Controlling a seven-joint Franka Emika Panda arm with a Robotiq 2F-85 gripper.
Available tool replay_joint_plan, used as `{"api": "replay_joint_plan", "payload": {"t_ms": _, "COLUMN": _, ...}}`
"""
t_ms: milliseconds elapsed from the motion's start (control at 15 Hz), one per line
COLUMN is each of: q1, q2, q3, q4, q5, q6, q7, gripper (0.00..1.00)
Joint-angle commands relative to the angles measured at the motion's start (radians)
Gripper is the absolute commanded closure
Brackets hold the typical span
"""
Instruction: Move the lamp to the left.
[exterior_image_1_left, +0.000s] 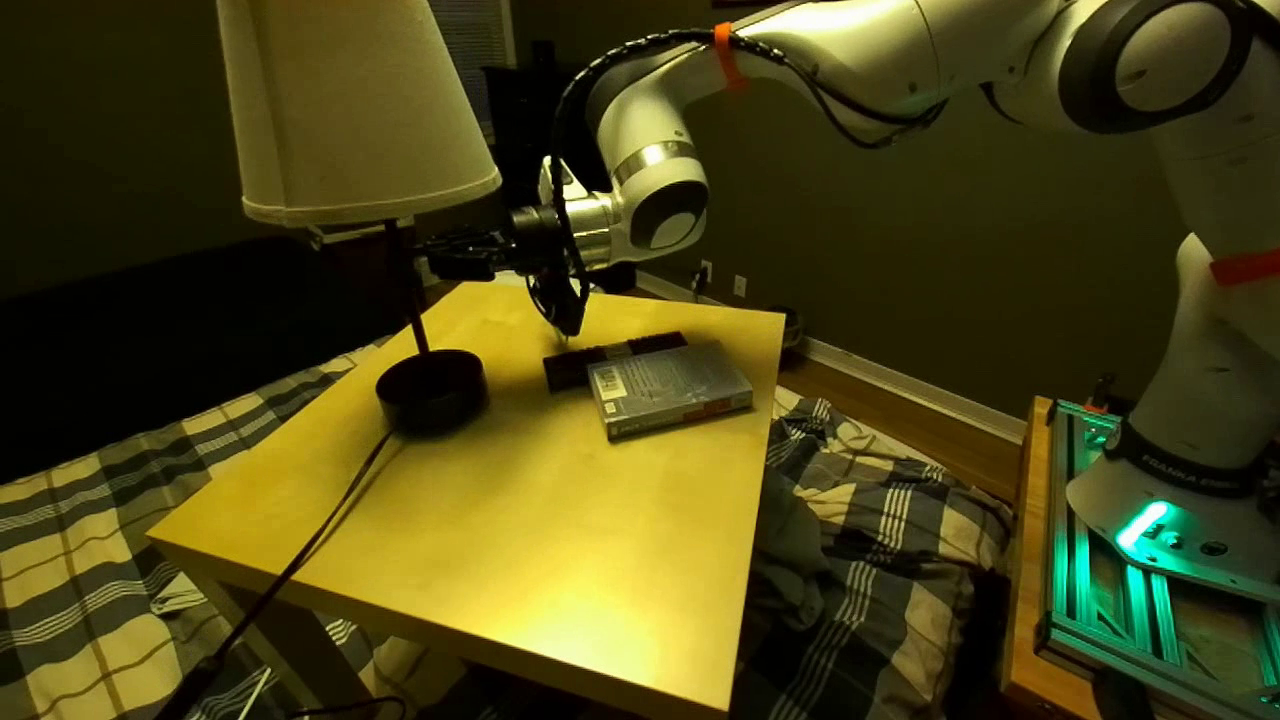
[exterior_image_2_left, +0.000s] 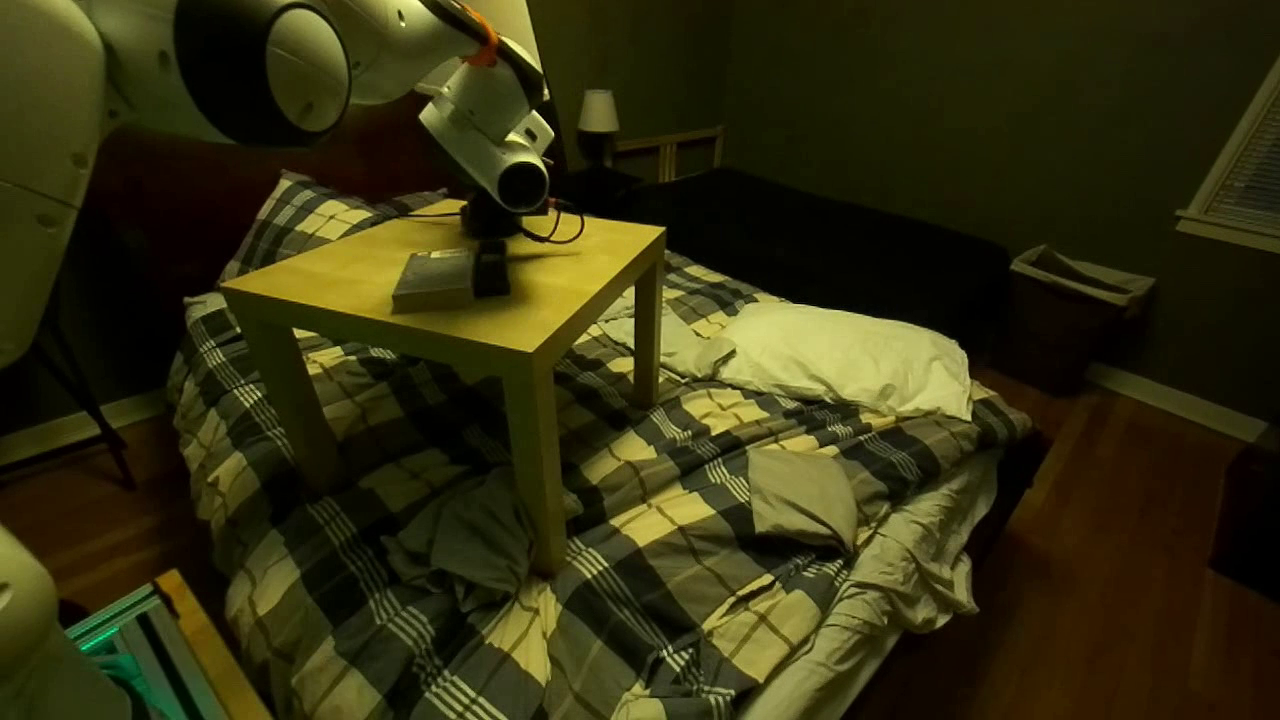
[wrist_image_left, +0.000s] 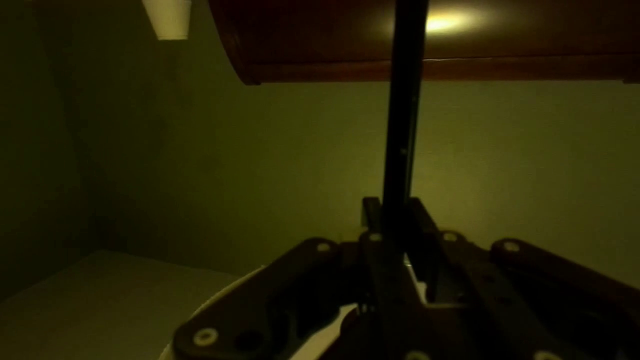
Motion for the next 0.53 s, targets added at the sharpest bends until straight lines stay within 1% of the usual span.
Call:
{"api": "replay_joint_plan", "payload": {"t_ms": 0, "q1": 0.041, "q2": 0.012, "q3": 0.008, "q4": 0.037, "q5": -0.077, "q6": -0.027, "q7": 0.073, "gripper": 0.96}}
{"api": "replay_joint_plan", "payload": {"t_ms": 267, "q1": 0.080, "q2": 0.055, "q3": 0.023, "q4": 0.079, "q5": -0.163, "q6": -0.041, "q7": 0.104, "gripper": 0.96}}
{"api": "replay_joint_plan", "payload": {"t_ms": 467, "q1": 0.103, "q2": 0.108, "q3": 0.035, "q4": 0.148, "q5": -0.193, "q6": -0.046, "q7": 0.103, "gripper": 0.96}}
